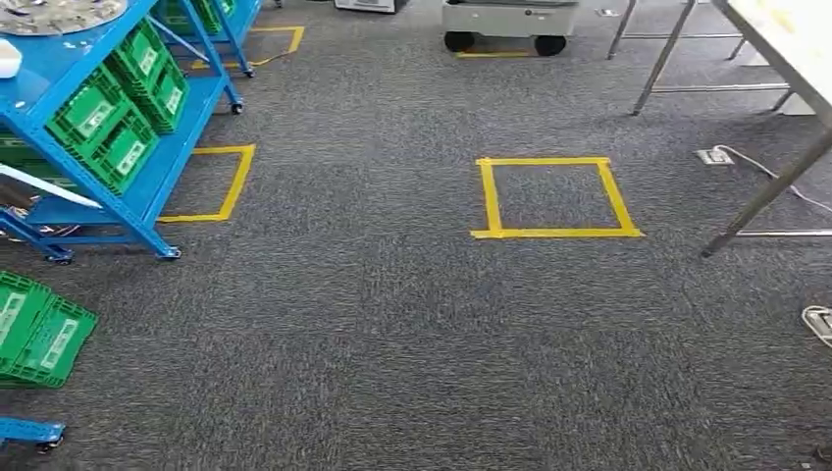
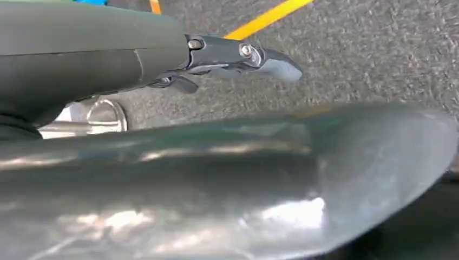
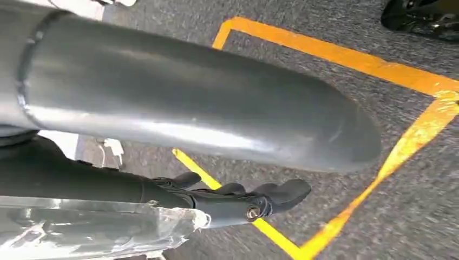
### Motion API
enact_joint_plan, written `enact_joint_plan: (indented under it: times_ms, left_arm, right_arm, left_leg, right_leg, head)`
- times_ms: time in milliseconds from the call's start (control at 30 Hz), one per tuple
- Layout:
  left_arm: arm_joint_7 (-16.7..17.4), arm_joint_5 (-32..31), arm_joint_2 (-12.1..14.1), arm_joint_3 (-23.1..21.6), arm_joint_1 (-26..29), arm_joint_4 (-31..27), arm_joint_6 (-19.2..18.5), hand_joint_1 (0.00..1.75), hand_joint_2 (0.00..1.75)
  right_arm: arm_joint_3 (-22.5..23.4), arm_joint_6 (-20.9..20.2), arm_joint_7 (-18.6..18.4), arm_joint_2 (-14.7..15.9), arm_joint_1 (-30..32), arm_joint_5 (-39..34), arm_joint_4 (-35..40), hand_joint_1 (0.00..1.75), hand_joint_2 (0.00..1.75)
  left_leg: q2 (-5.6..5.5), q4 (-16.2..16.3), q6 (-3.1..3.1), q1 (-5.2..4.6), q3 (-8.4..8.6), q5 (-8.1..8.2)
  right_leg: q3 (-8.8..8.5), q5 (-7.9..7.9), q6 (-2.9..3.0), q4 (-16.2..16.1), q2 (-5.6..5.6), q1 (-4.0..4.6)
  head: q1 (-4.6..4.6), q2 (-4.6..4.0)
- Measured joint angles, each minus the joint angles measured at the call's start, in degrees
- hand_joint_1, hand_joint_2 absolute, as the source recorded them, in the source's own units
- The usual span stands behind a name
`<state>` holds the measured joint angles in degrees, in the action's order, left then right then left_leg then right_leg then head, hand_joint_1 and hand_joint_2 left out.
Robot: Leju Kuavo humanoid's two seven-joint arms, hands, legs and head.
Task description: Take the parts from the cabinet and place them on the table.
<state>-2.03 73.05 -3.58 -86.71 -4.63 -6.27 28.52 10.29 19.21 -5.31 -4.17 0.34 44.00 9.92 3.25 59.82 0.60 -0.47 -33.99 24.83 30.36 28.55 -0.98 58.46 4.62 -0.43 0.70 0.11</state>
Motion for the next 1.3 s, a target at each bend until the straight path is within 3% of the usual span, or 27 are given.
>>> enact_joint_plan:
  times_ms: [33, 100, 167, 200, 233, 267, 333, 367, 400, 467, 500, 533, 667, 700, 733, 767, 833, 867, 900, 967, 1000, 1033, 1167, 1200, 1233, 1267, 1300]
  left_arm:
    - [0.0, 0.09, -0.05, 0.0, -0.29, 0.0, 0.0, 0.0, 0.0]
    - [0.0, 0.24, -0.2, 0.0, -0.44, 0.0, 0.0, 0.0, 0.0]
    - [0.02, 0.37, -0.16, 0.0, -0.15, 0.0, 0.0, 0.0, 0.0]
    - [0.07, 0.46, -0.16, 0.0, -0.01, 0.0, 0.0, 0.0, 0.0]
    - [0.09, 0.46, -0.09, 0.0, -0.06, 0.0, 0.0, 0.0, 0.0]
    - [0.09, 0.44, -0.13, 0.0, -0.24, 0.0, -0.11, 0.0, 0.0]
    - [0.09, 0.33, -0.24, 0.0, -0.34, 0.0, -0.2, 0.0, 0.0]
    - [0.09, 0.31, -0.22, 0.0, -0.3, 0.0, -0.26, 0.0, 0.0]
    - [0.11, 0.31, -0.2, 0.0, -0.23, 0.0, -0.28, 0.0, 0.0]
    - [0.11, 0.31, -0.24, 0.0, -0.21, 0.0, -0.37, 0.0, 0.0]
    - [0.11, 0.28, -0.24, 0.0, -0.26, 0.0, -0.39, 0.0, 0.0]
    - [0.11, 0.3, -0.16, -0.02, -0.43, 0.0, -0.39, 0.0, 0.0]
    - [0.17, 0.46, -0.02, 0.0, -0.09, 0.0, -0.39, 0.0, 0.0]
    - [0.22, 0.52, 0.0, 0.0, -0.06, 0.0, -0.37, 0.0, 0.0]
    - [0.26, 0.59, -0.02, -0.02, -0.11, 0.0, -0.37, 0.0, 0.0]
    - [0.26, 0.63, -0.02, -0.02, -0.25, 0.0, -0.35, 0.0, 0.0]
    - [0.26, 0.68, -0.05, -0.02, -0.39, 0.0, -0.35, 0.0, 0.0]
    - [0.26, 0.68, -0.05, -0.02, -0.32, 0.0, -0.35, 0.0, 0.0]
    - [0.26, 0.68, -0.05, -0.02, -0.2, 0.0, -0.35, 0.0, 0.0]
    - [0.26, 0.63, 0.04, -0.02, -0.09, 0.0, -0.35, 0.0, 0.0]
    - [0.26, 0.57, 0.04, -0.02, -0.12, 0.0, -0.35, 0.0, 0.0]
    - [0.28, 0.39, 0.02, -0.02, -0.17, 0.0, -0.37, 0.0, 0.0]
    - [0.31, 0.31, 0.04, -0.02, -0.23, 0.0, -0.48, 0.0, 0.0]
    - [0.35, 0.28, 0.02, -0.02, -0.15, 0.0, -0.48, 0.0, 0.0]
    - [0.42, 0.26, 0.09, -0.02, -0.08, 0.0, -0.48, 0.0, 0.0]
    - [0.44, 0.24, 0.06, -0.04, -0.17, 0.0, -0.5, 0.0, 0.0]
    - [0.44, 0.22, -0.02, -0.04, -0.32, 0.0, -0.55, 0.0, 0.0]
  right_arm:
    - [0.0, 0.02, 0.0, 0.02, 0.09, 0.04, 0.0, 0.0, 0.0]
    - [0.0, 0.02, 0.0, 0.02, 0.0, 0.13, 0.0, 0.0, 0.0]
    - [0.0, 0.02, 0.07, 0.0, -0.21, 0.24, 0.04, 0.0, 0.0]
    - [0.0, 0.04, 0.07, 0.02, -0.26, 0.26, 0.09, 0.0, 0.0]
    - [0.0, 0.09, 0.15, 0.02, -0.19, 0.28, 0.09, 0.0, 0.0]
    - [0.0, 0.09, 0.15, 0.0, -0.12, 0.26, 0.09, 0.0, 0.0]
    - [0.0, 0.07, 0.15, 0.0, 0.03, 0.26, 0.09, 0.0, 0.0]
    - [0.0, 0.07, 0.15, 0.02, 0.12, 0.26, 0.09, 0.0, 0.0]
    - [0.02, 0.07, 0.13, 0.02, 0.23, 0.28, 0.09, 0.0, 0.0]
    - [0.02, 0.07, 0.15, 0.02, 0.18, 0.33, 0.09, 0.0, 0.0]
    - [0.02, 0.07, 0.15, 0.02, 0.17, 0.33, 0.07, 0.0, 0.0]
    - [0.02, 0.0, 0.17, 0.0, 0.24, 0.35, 0.02, 0.0, 0.0]
    - [0.02, -0.07, 0.28, -0.02, -0.02, 0.42, 0.02, 0.0, 0.0]
    - [0.04, -0.07, 0.28, 0.04, -0.02, 0.44, 0.02, 0.0, 0.0]
    - [0.04, -0.04, 0.33, 0.07, -0.02, 0.44, 0.02, 0.0, 0.0]
    - [0.04, -0.09, 0.33, 0.07, 0.02, 0.44, 0.02, 0.0, 0.0]
    - [0.04, -0.18, 0.35, 0.07, 0.26, 0.44, 0.02, 0.0, 0.0]
    - [0.04, -0.17, 0.33, 0.07, 0.29, 0.44, 0.02, 0.0, 0.0]
    - [0.07, -0.17, 0.33, 0.07, 0.27, 0.44, 0.02, 0.0, 0.0]
    - [0.07, -0.17, 0.35, 0.07, 0.1, 0.42, 0.02, 0.0, 0.0]
    - [0.07, -0.17, 0.35, 0.07, 0.06, 0.44, 0.02, 0.0, 0.0]
    - [0.07, -0.17, 0.37, 0.07, 0.04, 0.44, 0.02, 0.0, 0.0]
    - [0.09, -0.2, 0.41, 0.07, -0.11, 0.42, 0.04, 0.0, 0.0]
    - [0.11, -0.2, 0.42, 0.07, -0.17, 0.42, 0.11, 0.0, 0.0]
    - [0.18, -0.17, 0.46, 0.07, -0.19, 0.42, 0.11, 0.0, 0.0]
    - [0.33, -0.18, 0.46, 0.07, -0.12, 0.42, 0.09, 0.0, 0.0]
    - [0.37, -0.2, 0.46, 0.07, -0.06, 0.42, 0.09, 0.0, 0.0]
  left_leg:
    - [1.65, -2.65, 0.2, -0.62, 1.17, 0.73]
    - [0.32, -2.64, -0.48, -0.54, 0.88, 0.81]
    - [-1.25, -3.11, -1.21, -0.48, 1.08, 0.62]
    - [-1.76, -3.22, -1.5, -0.15, 1.27, 0.4]
    - [-2.31, -3.2, -1.9, -0.02, 1.27, 0.35]
    - [-2.99, -3.2, -2.15, -0.01, 1.24, 0.34]
    - [-4.56, -3.19, -2.27, -0.05, 1.26, 0.38]
    - [-5.46, -3.19, -2.27, -0.05, 1.33, 0.38]
    - [-6.33, -3.13, -2.26, -0.01, 1.4, 0.38]
    - [-8.11, -3.08, -2.04, 0.23, 1.7, 0.46]
    - [-8.83, -2.97, -1.7, 0.29, 1.73, 0.57]
    - [-9.54, -2.52, -1.21, -0.02, 1.36, 0.69]
    - [-11.96, -3.03, 0.18, 0.54, 0.7, -0.14]
    - [-9.49, -2.42, 0.3, 0.35, 0.52, 0.48]
    - [-6.36, -0.4, 0.55, 0.12, -0.48, 2.01]
    - [-4.96, 3.44, 0.8, 0.15, -2.37, 4.19]
    - [-4.12, 13.07, 0.97, 0.25, -7.08, 8.2]
    - [-4.09, 15.32, 1.02, 0.28, -8.31, 8.45]
    - [-4.05, 14.59, 0.98, 0.28, -7.88, 7.26]
    - [-3.39, 6.03, 0.58, 0.19, -3.45, 2.2]
    - [-1.96, 1.21, 0.29, 0.03, -0.75, 0.26]
    - [2.04, -2.33, 0.06, -0.56, 1.17, 0.25]
    - [-0.35, -3.17, -0.8, -0.92, 1.01, 0.49]
    - [-1.19, -3.78, -1.31, -0.2, 1.54, 0.0]
    - [-1.66, -3.8, -1.54, -0.09, 1.61, 0.04]
    - [-2.34, -3.79, -1.83, 0.0, 1.57, -0.06]
    - [-3.07, -3.79, -1.96, 0.02, 1.54, -0.05]
  right_leg:
    - [0.11, 0.47, -0.42, 0.38, 0.62, 0.6]
    - [0.19, 0.65, -0.72, -0.15, 1.82, 0.62]
    - [-1.04, 0.97, -1.35, -0.3, 3.11, 0.51]
    - [-0.45, 1.62, -1.8, 0.64, 0.02, 0.32]
    - [0.81, 3.5, -1.89, 3.49, -2.7, 0.21]
    - [3.02, 5.94, -1.99, 8.29, -3.88, 0.2]
    - [7.69, 9.25, -2.06, 17.42, -4.46, 0.26]
    - [8.74, 8.86, -2.03, 18.7, -4.49, 0.26]
    - [8.41, 7.13, -1.97, 17.15, -4.51, 0.23]
    - [4.3, 1.28, -1.99, 7.49, -5.34, -0.07]
    - [1.99, -0.9, -2.29, 2.42, -7.89, -0.53]
    - [1.25, 0.13, -2.34, 0.56, -10.65, -0.87]
    - [0.82, -0.4, -0.69, 0.44, -8.21, -0.52]
    - [0.67, -0.6, -0.31, 0.21, -7.25, -0.6]
    - [0.62, -0.61, 0.02, 0.09, -6.75, -0.5]
    - [0.65, -0.53, 0.25, 0.09, -5.93, -0.33]
    - [0.65, -0.32, 0.55, 0.09, -3.9, -0.07]
    - [0.63, -0.25, 0.63, 0.1, -3.01, -0.01]
    - [0.56, -0.18, 0.69, 0.1, -2.25, 0.04]
    - [0.23, 0.06, 0.58, 0.09, -0.86, 0.09]
    - [-0.02, 0.18, 0.47, 0.09, -0.31, 0.1]
    - [-0.22, 0.4, 0.21, 0.11, 0.14, 0.36]
    - [-1.09, 0.8, -0.7, -0.45, 2.58, 0.66]
    - [-0.64, 1.3, -1.24, -0.12, 1.95, 0.51]
    - [-0.3, 2.37, -1.52, 1.4, -1.34, 0.48]
    - [1.48, 4.63, -1.64, 5.47, -3.36, 0.3]
    - [3.83, 6.86, -1.77, 10.36, -4.11, 0.22]
  head:
    - [0.07, 0.0]
    - [-0.2, 0.0]
    - [-0.13, 0.0]
    - [-0.35, 0.0]
    - [-0.59, 0.0]
    - [-0.76, 0.0]
    - [-0.87, 0.0]
    - [-0.83, 0.0]
    - [-0.87, 0.0]
    - [-0.83, 0.0]
    - [-0.9, 0.0]
    - [-0.96, 0.0]
    - [-0.81, 0.0]
    - [-0.83, 0.0]
    - [-0.19, 0.0]
    - [-0.24, 0.0]
    - [-0.22, 0.0]
    - [-0.22, 0.0]
    - [-0.2, 0.0]
    - [-0.2, 0.0]
    - [-0.2, 0.0]
    - [-0.2, 0.0]
    - [-0.26, 0.0]
    - [-0.15, 0.0]
    - [-0.61, 0.0]
    - [-0.81, 0.0]
    - [-0.87, 0.0]
